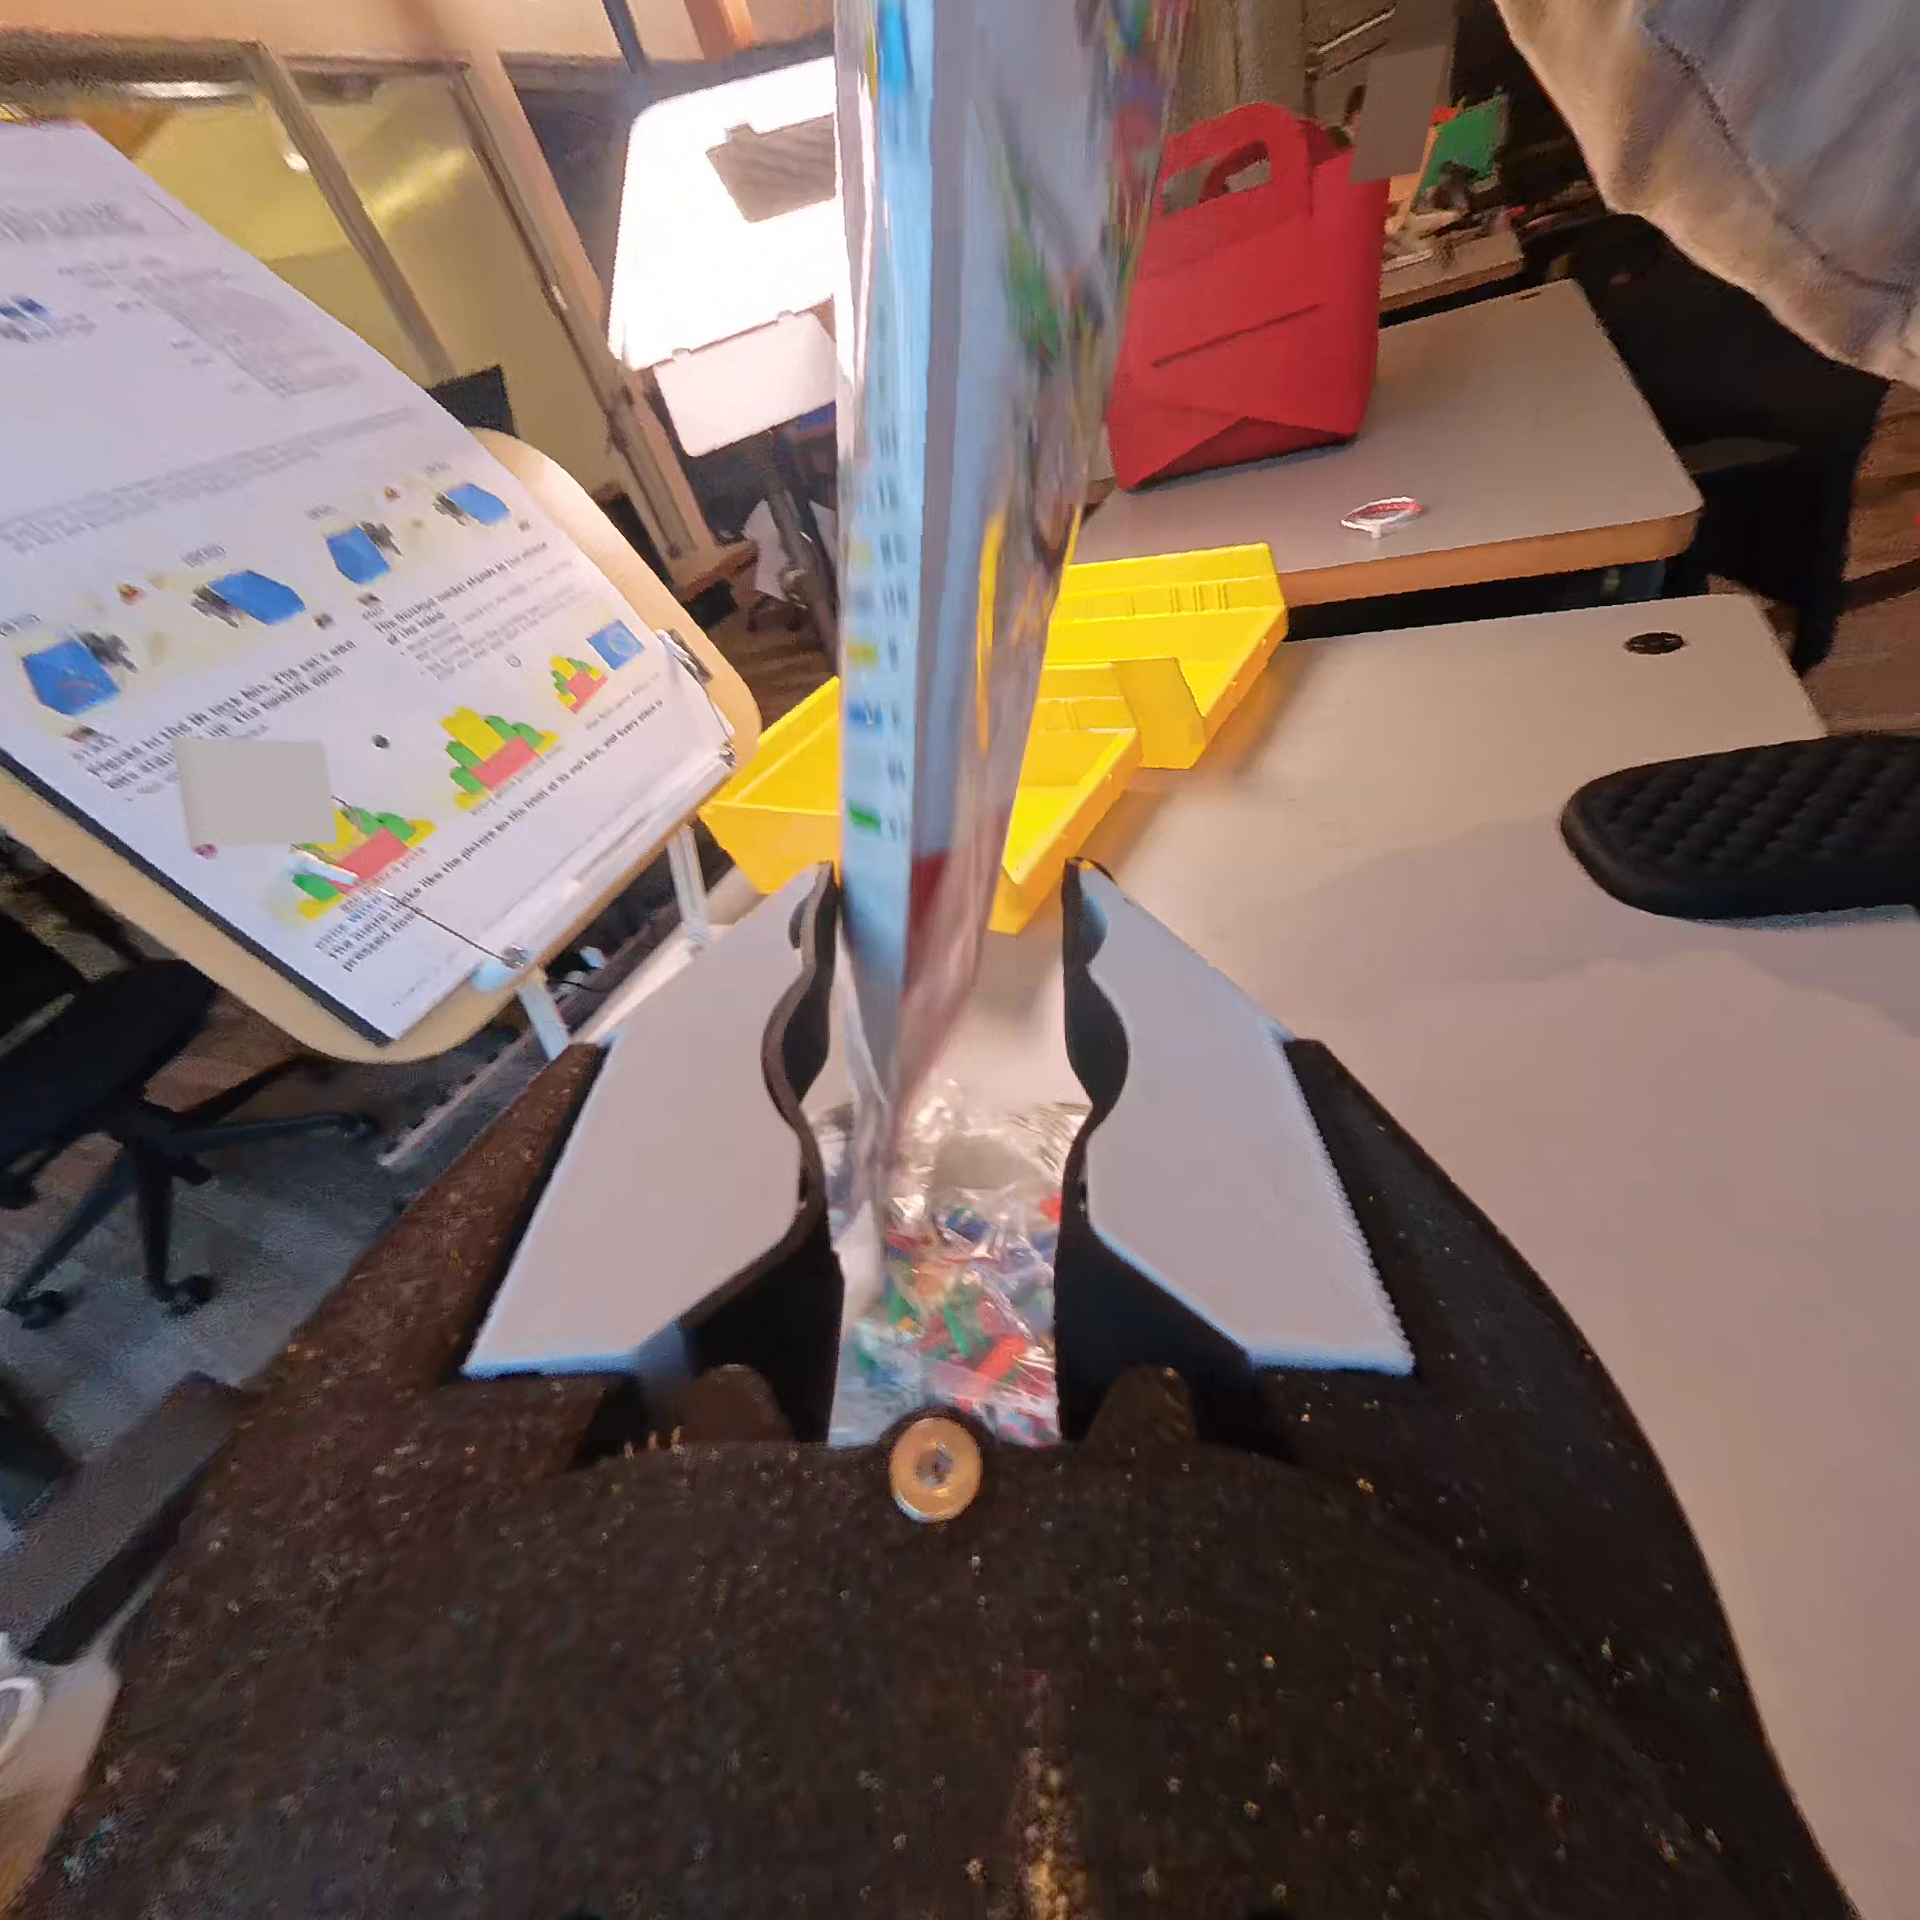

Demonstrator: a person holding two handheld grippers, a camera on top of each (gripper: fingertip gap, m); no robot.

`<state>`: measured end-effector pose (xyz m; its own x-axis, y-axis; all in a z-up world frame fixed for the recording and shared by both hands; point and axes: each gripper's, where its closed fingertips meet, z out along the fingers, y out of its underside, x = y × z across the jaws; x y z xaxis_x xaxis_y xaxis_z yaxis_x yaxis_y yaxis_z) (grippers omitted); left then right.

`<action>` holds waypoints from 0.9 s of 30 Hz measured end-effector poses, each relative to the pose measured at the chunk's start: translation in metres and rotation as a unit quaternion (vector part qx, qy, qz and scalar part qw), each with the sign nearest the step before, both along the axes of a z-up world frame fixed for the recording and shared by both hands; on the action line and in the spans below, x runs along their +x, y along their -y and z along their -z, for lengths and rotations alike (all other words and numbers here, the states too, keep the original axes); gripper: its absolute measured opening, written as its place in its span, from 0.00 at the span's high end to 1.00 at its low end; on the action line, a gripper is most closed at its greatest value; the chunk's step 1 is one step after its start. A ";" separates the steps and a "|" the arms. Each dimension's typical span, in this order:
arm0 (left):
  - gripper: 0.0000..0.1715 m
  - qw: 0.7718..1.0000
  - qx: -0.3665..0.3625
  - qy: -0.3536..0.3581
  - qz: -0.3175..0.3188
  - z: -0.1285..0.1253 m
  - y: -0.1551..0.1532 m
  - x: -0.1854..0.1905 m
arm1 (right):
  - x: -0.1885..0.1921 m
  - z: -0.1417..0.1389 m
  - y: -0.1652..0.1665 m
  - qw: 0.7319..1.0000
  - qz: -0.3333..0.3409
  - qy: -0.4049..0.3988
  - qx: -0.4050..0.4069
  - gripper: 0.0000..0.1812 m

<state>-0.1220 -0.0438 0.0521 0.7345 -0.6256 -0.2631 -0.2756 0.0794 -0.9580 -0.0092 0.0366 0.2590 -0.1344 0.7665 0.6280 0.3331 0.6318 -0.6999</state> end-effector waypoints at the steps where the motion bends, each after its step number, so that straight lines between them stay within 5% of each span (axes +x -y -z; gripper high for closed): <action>1: 0.73 1.000 -0.015 0.011 0.012 0.007 0.002 -0.001 | 0.007 -0.001 -0.004 1.000 -0.001 -0.014 -0.017 1.00; 6: 0.83 0.996 -0.034 0.072 0.028 0.029 0.000 -0.004 | 0.036 -0.003 -0.019 0.992 -0.011 -0.081 -0.101 1.00; 10: 1.00 0.995 -0.006 0.094 0.039 0.017 0.002 0.005 | 0.054 0.007 -0.040 0.982 0.002 -0.122 -0.145 1.00; 12: 1.00 0.992 0.022 0.111 0.061 -0.003 0.012 0.012 | 0.071 0.014 -0.054 0.971 0.011 -0.152 -0.186 1.00; 17: 1.00 0.987 0.061 0.111 0.103 -0.044 0.042 0.030 | 0.103 0.108 -0.105 0.927 0.075 -0.140 -0.339 1.00; 22: 1.00 0.986 0.038 0.120 0.107 -0.072 0.056 0.054 | 0.103 0.233 -0.120 0.906 0.168 -0.061 -0.385 0.83; 24: 1.00 0.984 0.018 0.149 0.093 -0.083 0.058 0.051 | 0.109 0.247 -0.120 0.910 0.184 -0.062 -0.366 0.72; 27: 1.00 0.984 -0.008 0.170 0.057 -0.088 0.056 0.040 | 0.121 0.225 -0.114 0.923 0.187 -0.113 -0.318 0.65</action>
<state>-0.0815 -0.0996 0.1404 0.7037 -0.7105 -0.0030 0.0716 0.0751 -0.9946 0.1115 0.1504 0.0344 0.2931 0.9560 0.0144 0.2442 -0.0603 -0.9678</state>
